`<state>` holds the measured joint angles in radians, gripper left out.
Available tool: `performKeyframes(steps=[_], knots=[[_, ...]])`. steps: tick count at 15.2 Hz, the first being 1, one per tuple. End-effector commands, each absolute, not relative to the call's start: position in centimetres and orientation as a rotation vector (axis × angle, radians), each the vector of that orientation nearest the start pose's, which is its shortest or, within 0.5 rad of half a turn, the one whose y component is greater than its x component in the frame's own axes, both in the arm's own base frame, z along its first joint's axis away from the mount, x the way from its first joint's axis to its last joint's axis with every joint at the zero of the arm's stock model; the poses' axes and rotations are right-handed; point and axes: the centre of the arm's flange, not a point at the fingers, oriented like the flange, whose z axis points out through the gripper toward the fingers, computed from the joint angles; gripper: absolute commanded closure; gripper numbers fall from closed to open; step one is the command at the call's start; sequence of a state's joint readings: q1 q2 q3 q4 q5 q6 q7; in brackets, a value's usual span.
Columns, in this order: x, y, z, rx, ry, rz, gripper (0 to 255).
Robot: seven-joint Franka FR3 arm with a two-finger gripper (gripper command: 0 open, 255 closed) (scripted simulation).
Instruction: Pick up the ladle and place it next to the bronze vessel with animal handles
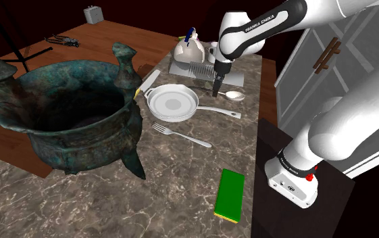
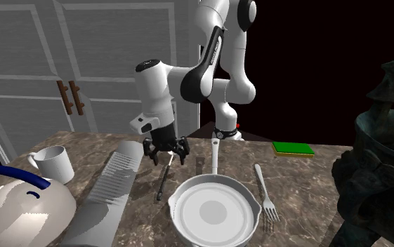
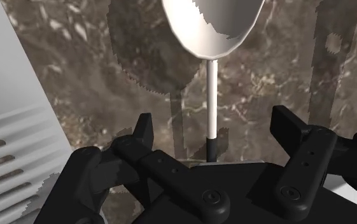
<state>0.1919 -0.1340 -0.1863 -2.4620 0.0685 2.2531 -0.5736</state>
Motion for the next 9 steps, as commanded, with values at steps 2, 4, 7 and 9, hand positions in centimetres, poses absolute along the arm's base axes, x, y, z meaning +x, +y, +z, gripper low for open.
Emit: performKeyframes(steps=[2,4,7,9], knots=[[45.50,0.53,33.75,-2.937,-0.807,0.080,0],[45.50,0.53,33.75,-2.937,-0.807,0.080,0],[45.50,0.53,33.75,-2.937,-0.807,0.080,255],[45.50,0.53,33.75,-2.937,-0.807,0.080,255]])
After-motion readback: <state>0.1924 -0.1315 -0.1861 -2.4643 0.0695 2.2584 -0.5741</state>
